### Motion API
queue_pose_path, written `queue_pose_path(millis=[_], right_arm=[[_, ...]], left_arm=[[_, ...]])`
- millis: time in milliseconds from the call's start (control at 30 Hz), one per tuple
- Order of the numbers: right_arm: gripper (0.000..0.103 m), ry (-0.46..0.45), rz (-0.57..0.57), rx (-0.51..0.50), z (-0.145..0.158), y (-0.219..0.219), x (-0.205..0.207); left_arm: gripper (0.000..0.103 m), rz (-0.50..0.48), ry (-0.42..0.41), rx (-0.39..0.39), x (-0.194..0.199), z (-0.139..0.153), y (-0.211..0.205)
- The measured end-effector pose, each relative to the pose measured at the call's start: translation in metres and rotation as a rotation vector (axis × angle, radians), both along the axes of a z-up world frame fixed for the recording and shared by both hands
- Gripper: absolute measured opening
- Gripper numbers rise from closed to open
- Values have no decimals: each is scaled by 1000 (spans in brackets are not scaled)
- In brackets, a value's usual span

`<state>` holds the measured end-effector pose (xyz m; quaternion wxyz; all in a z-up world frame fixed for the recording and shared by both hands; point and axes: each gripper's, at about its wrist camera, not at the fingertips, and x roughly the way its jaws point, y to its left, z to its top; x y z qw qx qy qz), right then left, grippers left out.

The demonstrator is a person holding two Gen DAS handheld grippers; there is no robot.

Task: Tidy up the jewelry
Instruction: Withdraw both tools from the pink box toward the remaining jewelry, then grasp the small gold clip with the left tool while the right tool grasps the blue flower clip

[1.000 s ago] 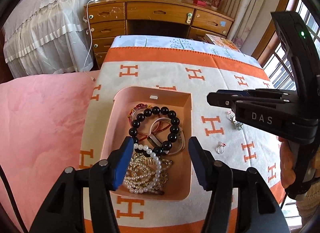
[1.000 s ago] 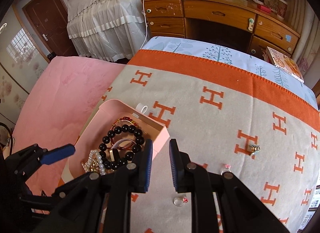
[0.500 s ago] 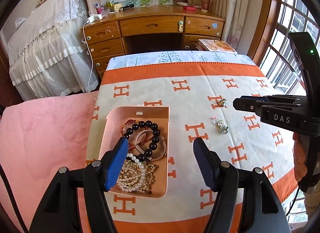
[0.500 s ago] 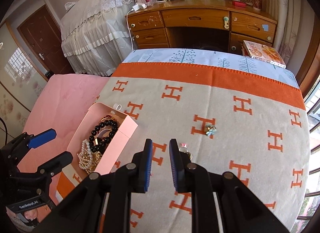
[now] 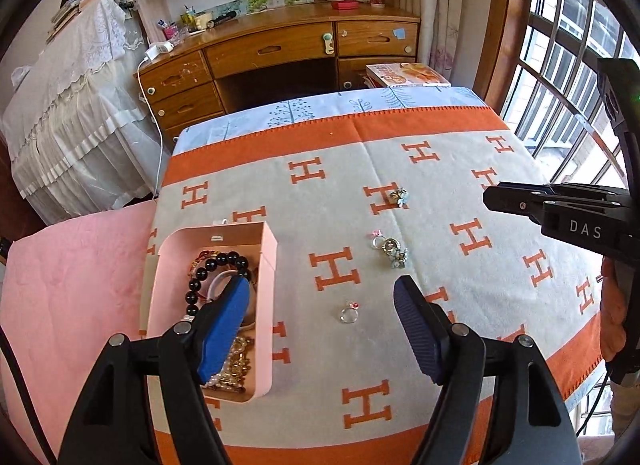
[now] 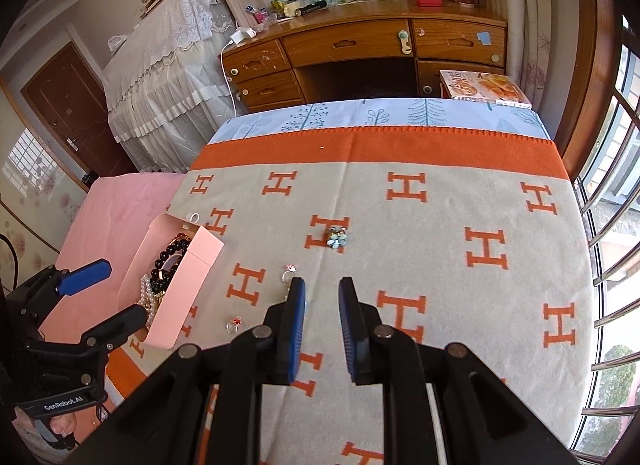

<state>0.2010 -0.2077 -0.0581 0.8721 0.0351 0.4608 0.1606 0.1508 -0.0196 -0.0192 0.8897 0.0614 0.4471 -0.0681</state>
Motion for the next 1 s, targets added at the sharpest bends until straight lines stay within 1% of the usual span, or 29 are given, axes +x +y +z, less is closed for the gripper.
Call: queue_pose_path(millis=[133,300,400,433,500,567,633,667,733,800,1000], right_arm=[[17,-8,-9,14,-5,-14,1],[17,-63,-13,-2,-15,-22,0],[17,-50,3,6,-28,-27,4],[17,-37,12,13,-33,-29,6],[17,-23,30,21,-42,-31,8],[17,-18,39,19,-49,-33,10],[17,-10,45,20,-55,-35,13],[17,-5,49,22,-58,-35,15],[17,7,55,27,-63,-35,19],[17,15,63,30,-67,-33,23],[18,23,100,11,-76,-22,32]], left_arm=[[73,-14,26,-17,8,-21,-22],[73,0,-24,17,14,-53,-50],[71,12,-13,40,22,-74,-63],[67,10,-2,40,24,-80,-66],[63,9,30,22,29,-90,-70],[60,14,45,0,34,-96,-71],[50,28,46,-8,38,-100,-72],[47,34,49,-10,40,-103,-72],[33,45,63,-19,45,-108,-73],[23,59,76,-34,48,-114,-71],[22,77,80,-97,51,-117,-64]])
